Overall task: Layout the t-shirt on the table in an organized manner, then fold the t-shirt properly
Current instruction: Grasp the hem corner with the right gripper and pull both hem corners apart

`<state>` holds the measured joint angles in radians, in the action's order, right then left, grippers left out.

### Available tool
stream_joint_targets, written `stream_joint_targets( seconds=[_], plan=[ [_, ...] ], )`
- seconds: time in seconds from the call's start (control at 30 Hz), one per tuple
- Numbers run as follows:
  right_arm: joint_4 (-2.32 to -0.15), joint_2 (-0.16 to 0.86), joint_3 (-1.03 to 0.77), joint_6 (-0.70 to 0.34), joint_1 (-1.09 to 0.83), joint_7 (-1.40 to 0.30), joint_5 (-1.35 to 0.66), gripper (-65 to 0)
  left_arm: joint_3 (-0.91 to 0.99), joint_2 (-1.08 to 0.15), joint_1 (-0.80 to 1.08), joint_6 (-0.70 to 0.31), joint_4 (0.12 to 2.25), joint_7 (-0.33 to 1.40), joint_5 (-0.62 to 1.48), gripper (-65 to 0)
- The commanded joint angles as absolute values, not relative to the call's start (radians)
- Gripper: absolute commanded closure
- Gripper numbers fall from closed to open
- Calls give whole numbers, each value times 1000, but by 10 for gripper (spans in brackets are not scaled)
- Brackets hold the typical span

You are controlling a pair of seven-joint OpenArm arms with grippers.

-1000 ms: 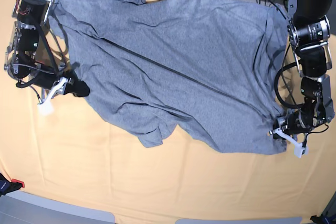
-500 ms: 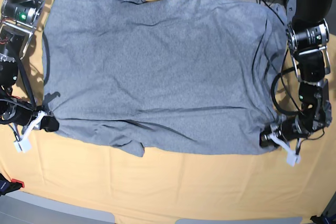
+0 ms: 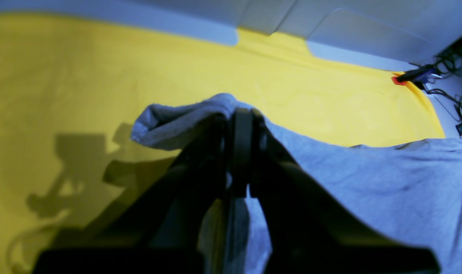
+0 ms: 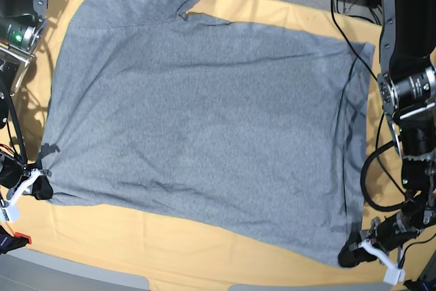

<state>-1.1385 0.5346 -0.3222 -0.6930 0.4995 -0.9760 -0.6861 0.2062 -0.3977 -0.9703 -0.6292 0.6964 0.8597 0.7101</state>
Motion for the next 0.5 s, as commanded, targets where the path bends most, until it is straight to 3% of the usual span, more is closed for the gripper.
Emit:
stream_joint_targets(
  seconds=[0.0,0.3,0.4,0.47],
  plan=[
    [-1155,561,-327,-698,532,-939,-698,0,210,-388,-1018,-637,713,830,722,0],
    [-1155,562,-327,-698,524,-937,-646,-20,210,-338,-980,-637,713,809,654,0],
    [-1155,562,-327,-663,524,-938,-646,-217,210,-344,-968,-636,713,813,656,0],
    [-1155,563,-327,-646,524,-951,-646,-315,210,-350,-961,-633,713,842,666,-139]
  ],
)
